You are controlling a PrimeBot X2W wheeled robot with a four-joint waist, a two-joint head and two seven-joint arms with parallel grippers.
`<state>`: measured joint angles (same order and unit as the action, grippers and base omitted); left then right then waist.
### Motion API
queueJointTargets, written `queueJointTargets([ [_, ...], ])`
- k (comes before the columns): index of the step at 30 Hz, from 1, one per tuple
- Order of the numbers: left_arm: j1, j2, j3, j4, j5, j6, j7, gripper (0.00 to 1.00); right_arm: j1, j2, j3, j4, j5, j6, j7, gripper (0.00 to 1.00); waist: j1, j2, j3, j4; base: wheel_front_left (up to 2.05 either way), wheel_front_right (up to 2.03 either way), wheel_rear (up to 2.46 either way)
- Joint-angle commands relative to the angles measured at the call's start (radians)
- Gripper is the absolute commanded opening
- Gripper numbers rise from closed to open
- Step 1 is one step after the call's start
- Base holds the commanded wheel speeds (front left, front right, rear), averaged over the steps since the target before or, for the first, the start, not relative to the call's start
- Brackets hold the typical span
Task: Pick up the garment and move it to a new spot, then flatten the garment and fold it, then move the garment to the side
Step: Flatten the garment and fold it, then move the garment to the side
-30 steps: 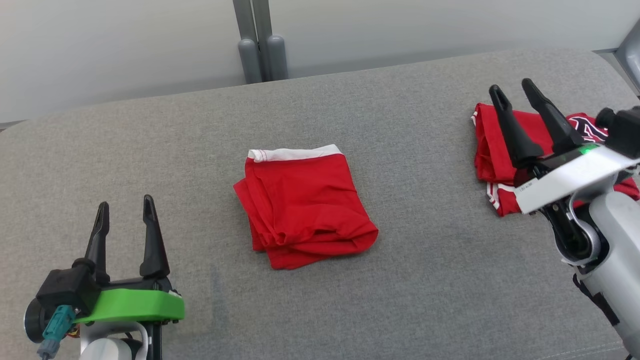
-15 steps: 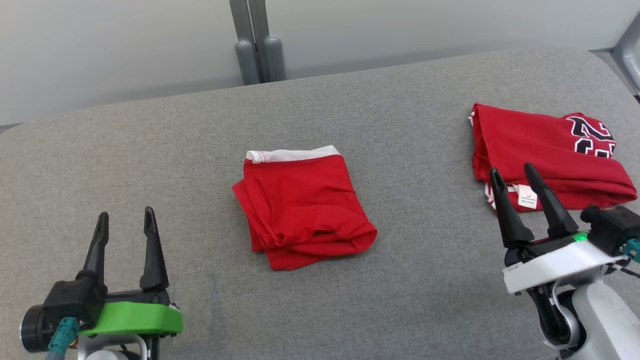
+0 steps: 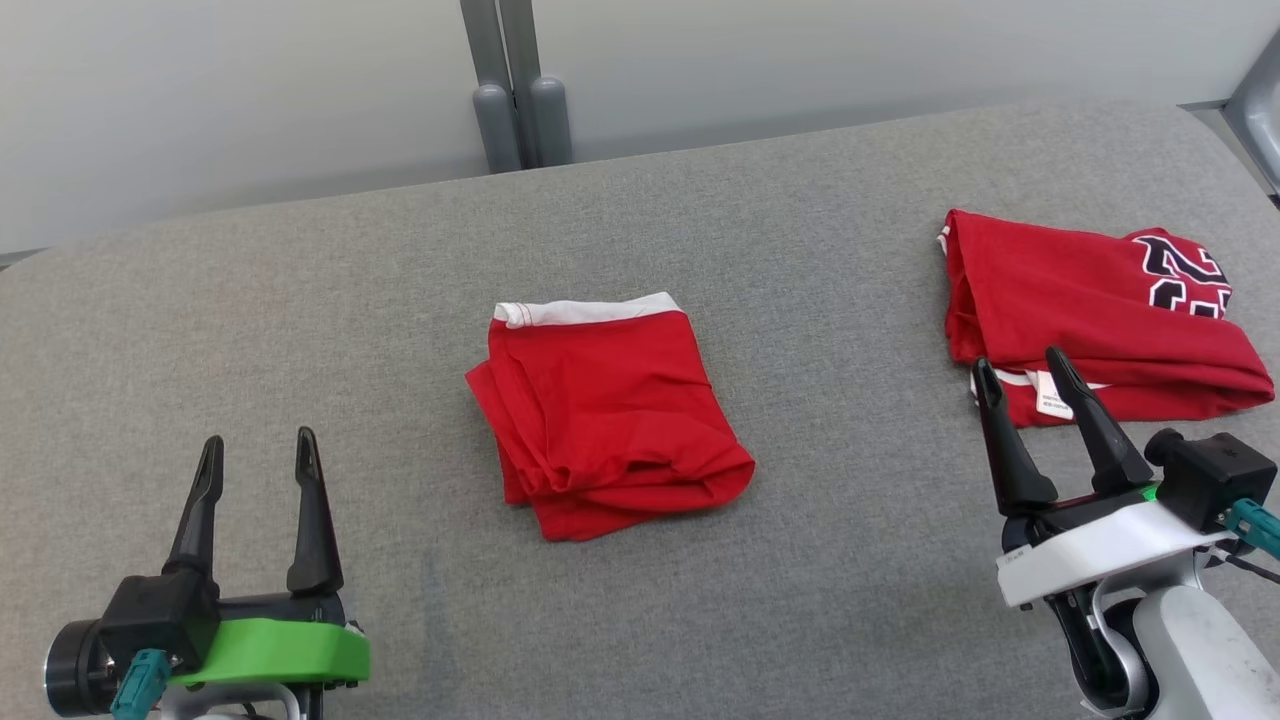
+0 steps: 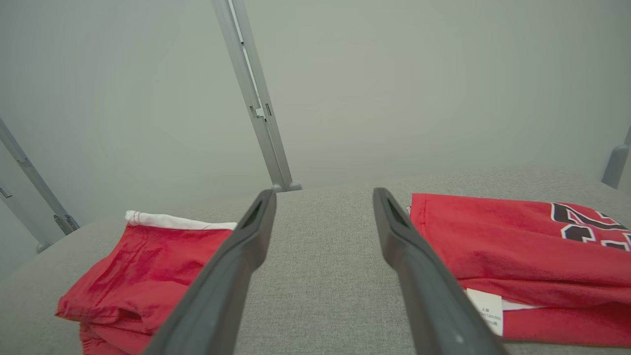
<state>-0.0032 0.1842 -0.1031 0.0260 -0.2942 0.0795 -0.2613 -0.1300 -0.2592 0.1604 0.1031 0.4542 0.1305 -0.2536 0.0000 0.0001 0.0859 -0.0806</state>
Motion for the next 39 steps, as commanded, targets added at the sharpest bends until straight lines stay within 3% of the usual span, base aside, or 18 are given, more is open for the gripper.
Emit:
queueJointTargets([
  [1,0.008,-0.001,0.005,0.004,0.014,-0.004,-0.005,1.0,-0.012,0.002,0.0,0.005,-0.012,0.001,0.006,1.0,0.0,-0.0001,0.002,0.002,0.0,0.0,0.0],
  [14,-0.02,-0.015,0.01,0.041,0.038,-0.011,-0.005,1.0,-0.05,0.004,0.037,0.026,-0.036,0.001,0.034,1.0,0.0,-0.0001,0.004,0.01,0.0,0.0,0.0],
  [22,-0.04,-0.028,0.01,0.048,0.045,-0.025,-0.005,1.0,-0.144,0.0,0.09,0.107,0.001,0.001,0.085,1.0,0.0,-0.0001,0.017,0.031,0.0,0.0,0.0],
  [28,-0.059,-0.038,0.007,0.056,0.05,-0.037,-0.005,1.0,-0.264,-0.013,0.164,0.206,0.078,0.001,0.179,1.0,0.0,-0.0001,0.031,0.078,0.0,0.0,0.0],
  [39,-0.092,-0.078,-0.016,0.064,0.067,-0.057,-0.005,1.0,-0.485,-0.051,0.288,0.428,0.287,0.001,0.431,1.0,0.0,-0.0001,0.082,0.229,0.0,0.0,0.0],
])
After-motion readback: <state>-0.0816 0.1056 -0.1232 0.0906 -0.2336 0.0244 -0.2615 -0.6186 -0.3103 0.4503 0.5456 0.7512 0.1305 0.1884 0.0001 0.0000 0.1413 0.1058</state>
